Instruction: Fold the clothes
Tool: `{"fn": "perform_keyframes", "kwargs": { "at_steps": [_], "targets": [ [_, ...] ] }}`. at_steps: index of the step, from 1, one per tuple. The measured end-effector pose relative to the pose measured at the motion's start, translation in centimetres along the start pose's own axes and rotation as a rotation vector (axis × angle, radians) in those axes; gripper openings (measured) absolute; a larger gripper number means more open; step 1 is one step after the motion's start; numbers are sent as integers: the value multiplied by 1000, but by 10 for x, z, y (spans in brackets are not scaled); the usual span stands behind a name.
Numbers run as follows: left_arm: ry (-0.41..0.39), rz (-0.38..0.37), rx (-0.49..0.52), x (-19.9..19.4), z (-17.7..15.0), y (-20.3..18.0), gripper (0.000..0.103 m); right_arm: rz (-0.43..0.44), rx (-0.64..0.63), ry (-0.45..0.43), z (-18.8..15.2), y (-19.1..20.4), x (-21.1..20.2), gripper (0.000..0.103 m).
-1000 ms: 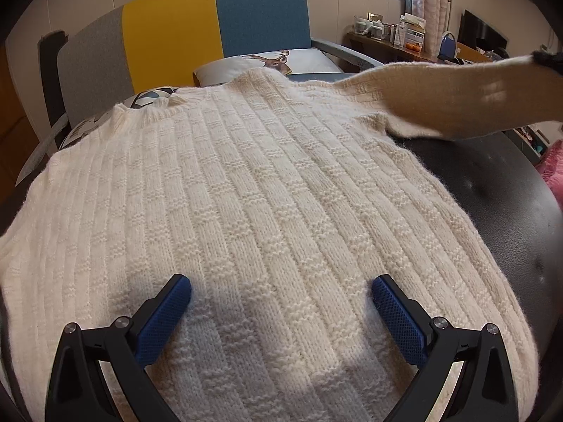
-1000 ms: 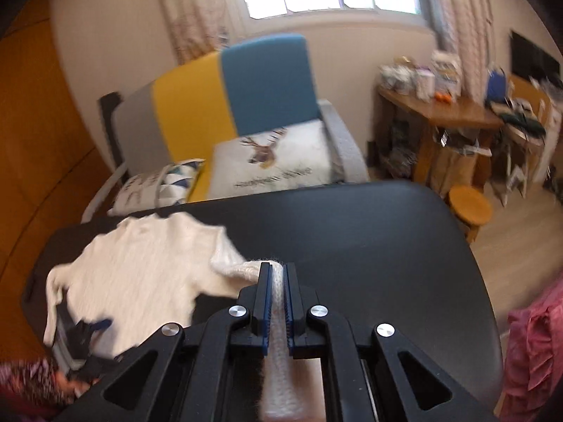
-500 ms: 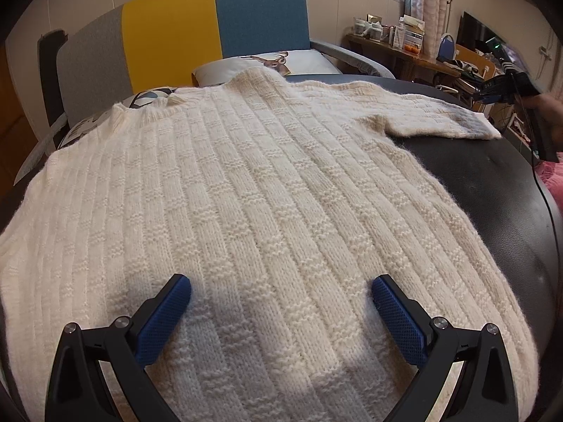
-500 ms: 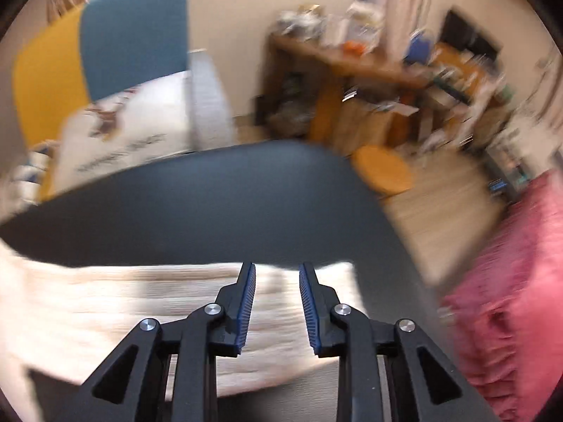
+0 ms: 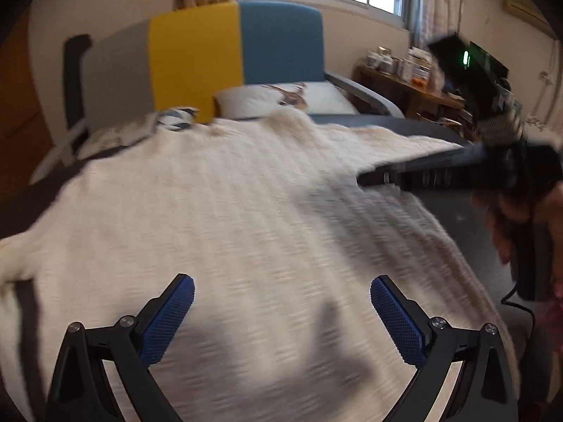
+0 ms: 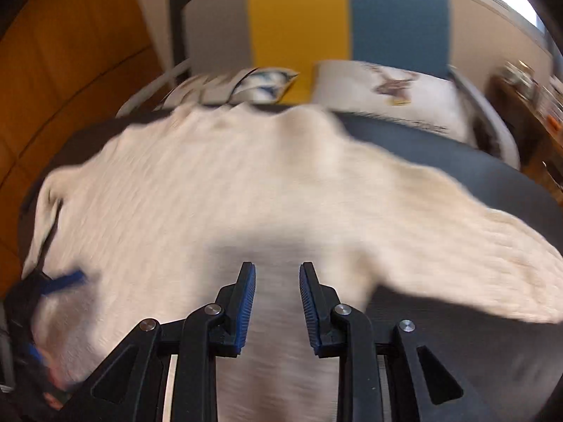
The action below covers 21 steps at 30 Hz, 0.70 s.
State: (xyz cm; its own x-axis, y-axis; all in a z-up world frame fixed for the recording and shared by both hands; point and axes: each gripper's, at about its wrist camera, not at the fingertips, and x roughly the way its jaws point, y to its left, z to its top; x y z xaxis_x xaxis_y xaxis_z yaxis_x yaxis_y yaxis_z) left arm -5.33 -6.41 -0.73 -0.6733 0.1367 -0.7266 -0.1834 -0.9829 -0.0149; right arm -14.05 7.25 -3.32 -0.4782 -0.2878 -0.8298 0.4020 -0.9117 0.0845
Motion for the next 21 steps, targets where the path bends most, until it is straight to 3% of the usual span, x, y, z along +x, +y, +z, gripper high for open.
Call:
{"fn": "perform_keyframes", "kwargs": {
  "at_steps": [4,8,13,17,21],
  "targets": [
    [-36,109,-96,-37,-15,64,102,-100,-61,29,-11,38,19,26],
    [-42,243,-217,-69,-39,143,102,-218,-98,-9,-20,43,27,27],
    [-26,404,-293,-106,-73,225,102,-217,-28,-47,-17,25,32,32],
    [37,469,-373,-123,-103,281,102,-234,-36,-53,-16,28,34,33],
    [49,411,-478,-121,-126,314,102,-245,-45,-55,-19,34,32,33]
  ]
}}
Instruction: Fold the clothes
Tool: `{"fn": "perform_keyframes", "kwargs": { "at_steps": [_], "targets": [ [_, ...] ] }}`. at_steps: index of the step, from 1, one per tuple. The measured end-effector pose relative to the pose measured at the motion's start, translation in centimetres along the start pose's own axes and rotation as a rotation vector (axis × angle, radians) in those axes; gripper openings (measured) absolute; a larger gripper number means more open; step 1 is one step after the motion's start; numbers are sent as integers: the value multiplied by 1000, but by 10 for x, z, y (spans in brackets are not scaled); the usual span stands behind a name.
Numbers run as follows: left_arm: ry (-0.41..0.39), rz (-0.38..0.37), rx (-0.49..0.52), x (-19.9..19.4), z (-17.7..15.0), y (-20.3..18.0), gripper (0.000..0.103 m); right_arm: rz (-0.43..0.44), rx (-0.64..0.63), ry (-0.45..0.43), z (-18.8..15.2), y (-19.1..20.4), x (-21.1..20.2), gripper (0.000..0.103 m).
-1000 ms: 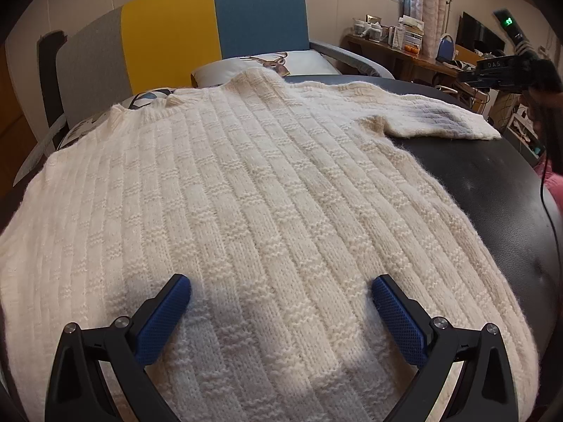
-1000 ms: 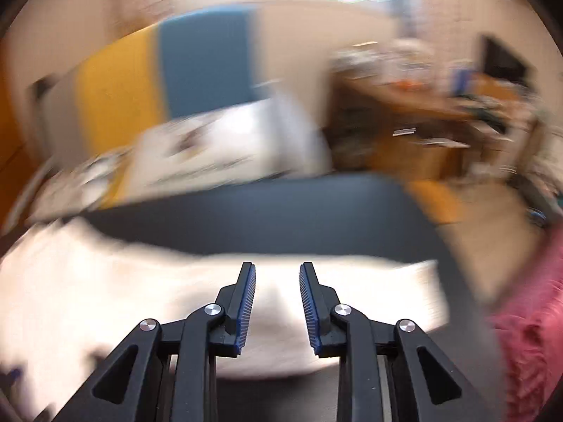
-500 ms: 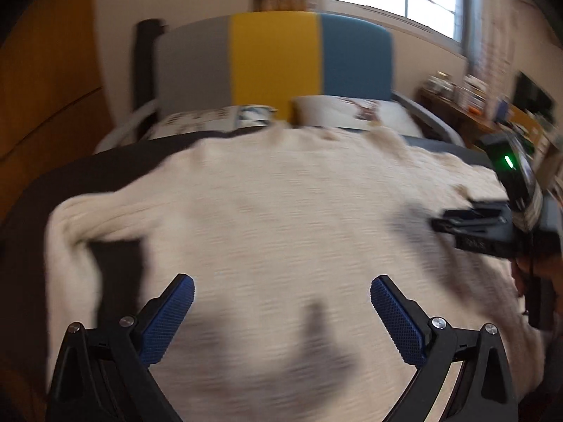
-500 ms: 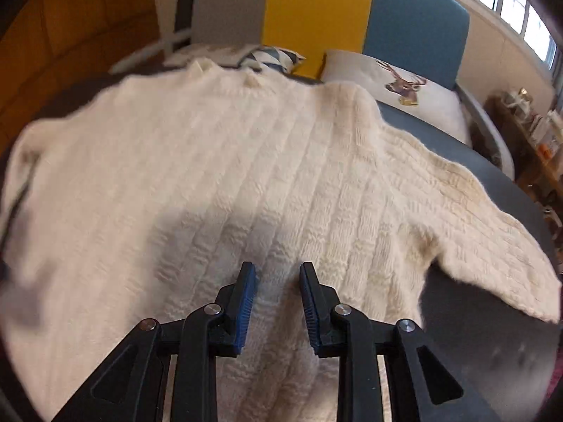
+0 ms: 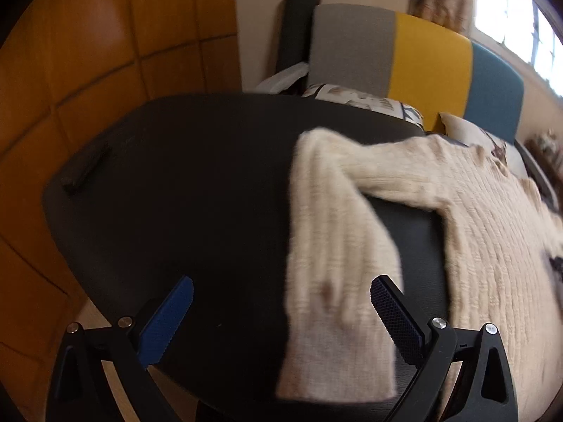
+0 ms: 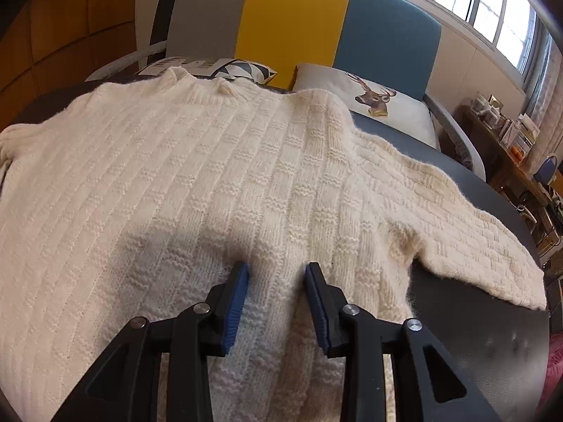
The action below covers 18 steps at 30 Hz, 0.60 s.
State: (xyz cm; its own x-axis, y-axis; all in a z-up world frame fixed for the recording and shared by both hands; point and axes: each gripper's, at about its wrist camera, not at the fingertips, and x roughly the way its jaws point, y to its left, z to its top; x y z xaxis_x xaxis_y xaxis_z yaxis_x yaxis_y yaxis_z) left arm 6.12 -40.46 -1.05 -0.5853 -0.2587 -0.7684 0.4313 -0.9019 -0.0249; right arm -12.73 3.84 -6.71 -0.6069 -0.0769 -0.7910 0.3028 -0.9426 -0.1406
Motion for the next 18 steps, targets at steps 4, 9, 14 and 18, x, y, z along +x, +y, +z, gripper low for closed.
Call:
{"fn": "perform_keyframes", "kwargs": {
  "at_steps": [4,9,14,18],
  "targets": [
    [98,-101,-2,23,-10,1,102,5,5,0,0,0,-1,33],
    [81,-110,60,30,-23,-16,82,-2,3,-3,-1,2,-2,33],
    [83,-133,77,26,-20,-25,16,-10,-4,-3,-1,3,-2,34],
    [43,-119,105,6,7,-24,15,-8,-4,-2,-1,3,-2,34]
  ]
}}
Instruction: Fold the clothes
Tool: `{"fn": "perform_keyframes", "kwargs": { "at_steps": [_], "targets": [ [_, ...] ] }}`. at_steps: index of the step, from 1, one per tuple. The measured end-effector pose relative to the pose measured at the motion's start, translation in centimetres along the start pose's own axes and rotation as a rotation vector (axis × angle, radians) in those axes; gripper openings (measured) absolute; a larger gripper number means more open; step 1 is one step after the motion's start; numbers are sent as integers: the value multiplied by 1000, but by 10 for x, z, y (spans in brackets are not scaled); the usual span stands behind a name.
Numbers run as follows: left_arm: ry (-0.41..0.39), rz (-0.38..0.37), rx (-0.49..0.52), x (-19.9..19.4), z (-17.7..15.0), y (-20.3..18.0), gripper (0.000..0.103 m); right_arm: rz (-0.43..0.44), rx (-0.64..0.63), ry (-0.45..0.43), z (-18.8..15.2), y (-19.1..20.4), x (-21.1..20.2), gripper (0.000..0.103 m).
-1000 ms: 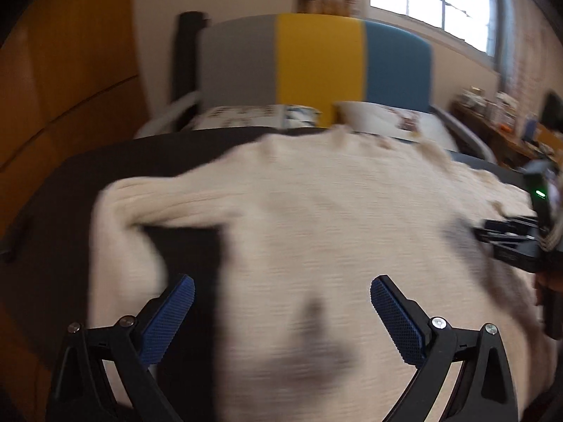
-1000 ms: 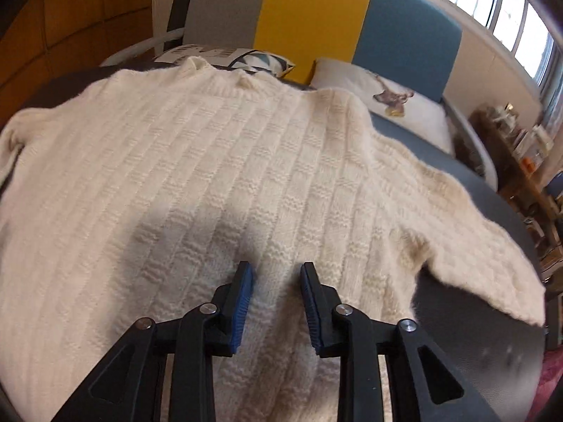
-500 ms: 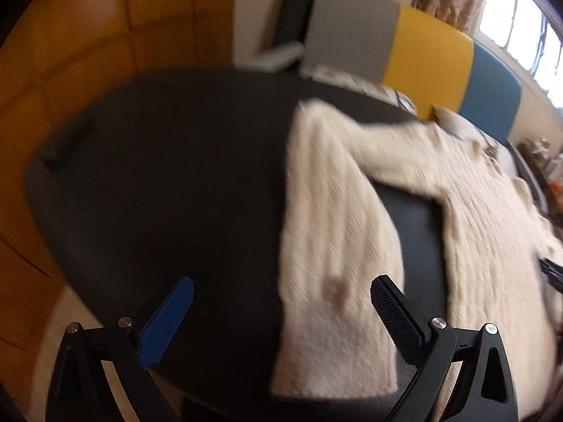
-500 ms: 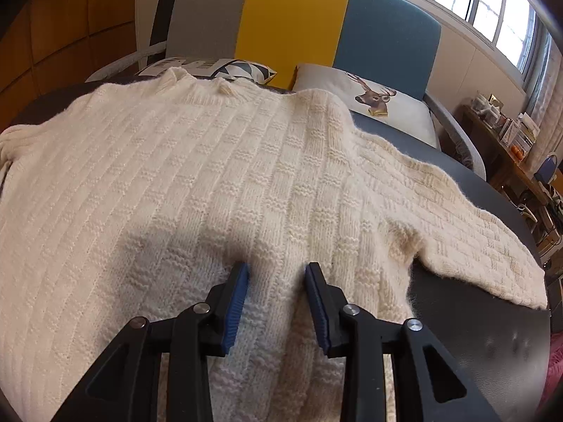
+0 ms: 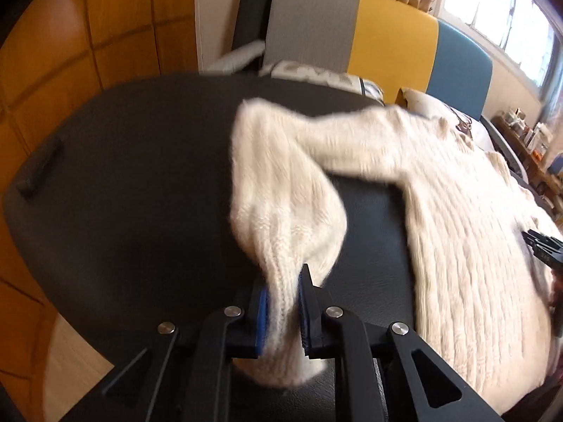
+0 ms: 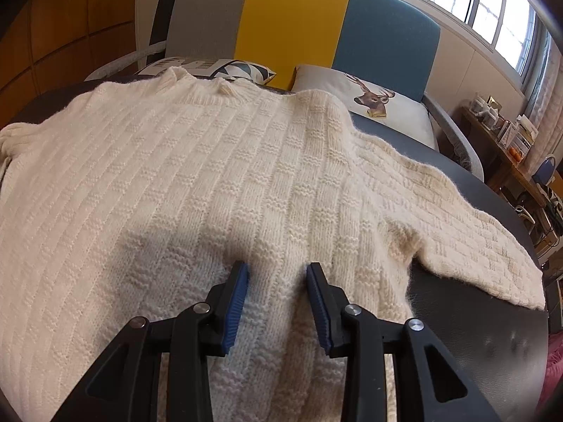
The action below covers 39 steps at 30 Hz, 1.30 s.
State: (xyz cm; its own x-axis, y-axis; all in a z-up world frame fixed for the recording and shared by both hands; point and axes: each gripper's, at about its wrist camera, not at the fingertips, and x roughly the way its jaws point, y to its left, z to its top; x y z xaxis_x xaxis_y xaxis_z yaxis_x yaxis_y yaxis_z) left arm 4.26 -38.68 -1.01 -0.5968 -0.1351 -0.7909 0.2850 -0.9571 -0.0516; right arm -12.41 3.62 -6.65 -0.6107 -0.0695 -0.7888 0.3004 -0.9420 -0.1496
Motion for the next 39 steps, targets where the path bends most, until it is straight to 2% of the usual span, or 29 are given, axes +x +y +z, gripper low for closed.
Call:
{"fn": "perform_keyframes", "kwargs": {
  "at_steps": [6,8,10,15,17,19,22,27,29,30,32,33,34,36,37,38,39],
  "targets": [
    [-84,122,61,-25,64,31,15,-9,-8,1,0,1,0,34],
    [-84,207,79,-16,88,45,15,-7,-6,1,0,0,0,34],
    [-58,283,79,2,105,63,15,-8,-6,1,0,0,0,34],
    [85,454,42,64,141,119,15,-18,-13,2,1,2,1,34],
    [142,489,29,89,146,140,15,-16,-11,2,1,1,1,34],
    [175,528,67,102,137,150,15,-18,-7,3,1,1,2,34],
    [232,559,123,139,127,146,15,-25,-1,5,1,1,2,34],
    [204,656,228,154,102,138,20,-31,-6,5,1,1,3,35],
    [197,696,276,153,95,136,32,-30,-6,4,1,1,3,35],
    [200,694,258,149,96,140,37,-30,-6,4,1,1,3,35],
    [207,686,217,140,98,149,59,-28,-4,3,1,1,3,35],
    [211,682,197,136,99,154,64,-26,-2,2,1,1,3,35],
    [226,696,133,129,101,167,70,-23,1,2,1,1,3,35],
    [257,724,-4,115,107,194,70,-17,7,0,1,-1,3,35],
    [268,763,-54,108,107,207,70,-14,10,-1,0,-1,3,35],
    [264,815,-100,96,107,219,69,-11,12,-2,0,-2,2,35],
    [237,824,-127,84,107,221,69,-10,14,-4,0,-2,2,35]
  ]
}}
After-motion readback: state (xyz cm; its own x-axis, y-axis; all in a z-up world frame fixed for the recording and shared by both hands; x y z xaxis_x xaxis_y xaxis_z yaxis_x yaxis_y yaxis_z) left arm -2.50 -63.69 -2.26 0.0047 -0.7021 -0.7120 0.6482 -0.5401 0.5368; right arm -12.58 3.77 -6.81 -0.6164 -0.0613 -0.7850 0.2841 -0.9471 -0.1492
